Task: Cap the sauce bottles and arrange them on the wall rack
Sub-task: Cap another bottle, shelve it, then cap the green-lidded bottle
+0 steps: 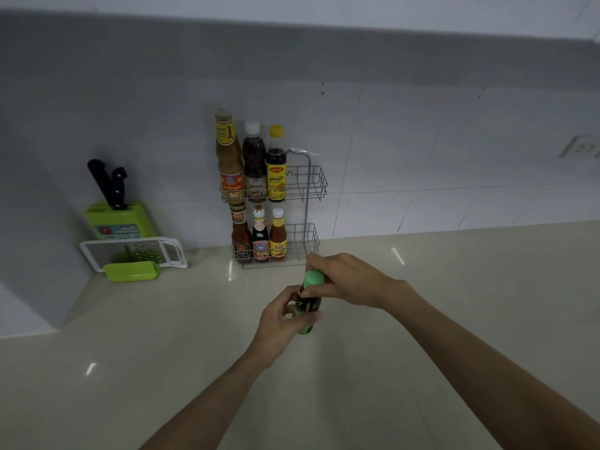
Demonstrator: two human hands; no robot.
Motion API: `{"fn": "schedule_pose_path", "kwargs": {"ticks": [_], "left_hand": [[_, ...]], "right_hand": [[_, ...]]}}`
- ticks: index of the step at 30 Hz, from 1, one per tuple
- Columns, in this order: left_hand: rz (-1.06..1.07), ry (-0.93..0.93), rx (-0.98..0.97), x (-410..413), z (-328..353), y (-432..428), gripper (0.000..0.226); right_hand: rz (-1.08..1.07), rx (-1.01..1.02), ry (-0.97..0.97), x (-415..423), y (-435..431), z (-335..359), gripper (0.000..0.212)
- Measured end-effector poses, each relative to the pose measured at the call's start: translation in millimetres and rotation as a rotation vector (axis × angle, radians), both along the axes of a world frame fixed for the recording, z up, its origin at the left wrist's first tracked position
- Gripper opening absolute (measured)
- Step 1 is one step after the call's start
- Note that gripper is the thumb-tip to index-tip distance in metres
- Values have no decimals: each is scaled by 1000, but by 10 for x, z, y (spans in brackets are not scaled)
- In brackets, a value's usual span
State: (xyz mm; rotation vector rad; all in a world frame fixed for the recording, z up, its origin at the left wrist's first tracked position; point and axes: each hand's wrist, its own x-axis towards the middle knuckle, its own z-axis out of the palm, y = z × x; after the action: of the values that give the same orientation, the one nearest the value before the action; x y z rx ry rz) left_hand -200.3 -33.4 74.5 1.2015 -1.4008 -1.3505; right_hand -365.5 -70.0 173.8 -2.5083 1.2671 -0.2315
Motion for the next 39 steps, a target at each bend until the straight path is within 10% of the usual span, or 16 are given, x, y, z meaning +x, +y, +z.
{"fn": "schedule_pose_path", "kwargs": {"ticks": [8, 16, 29, 39], "left_hand": [[-69, 126, 177, 74, -8, -160, 48], [41, -170, 101, 26, -217, -398, 47], [103, -185, 9, -70, -595, -1061, 75], [-5, -592, -90, 188, -786, -1863, 110]], "right_hand": [[-243, 195, -409, -61, -49, -449, 33], [-505, 260, -689, 97, -145, -735, 38], [-678, 210, -707, 178, -1037, -981, 38], [-571, 58, -734, 241, -2003, -1310, 41]]}}
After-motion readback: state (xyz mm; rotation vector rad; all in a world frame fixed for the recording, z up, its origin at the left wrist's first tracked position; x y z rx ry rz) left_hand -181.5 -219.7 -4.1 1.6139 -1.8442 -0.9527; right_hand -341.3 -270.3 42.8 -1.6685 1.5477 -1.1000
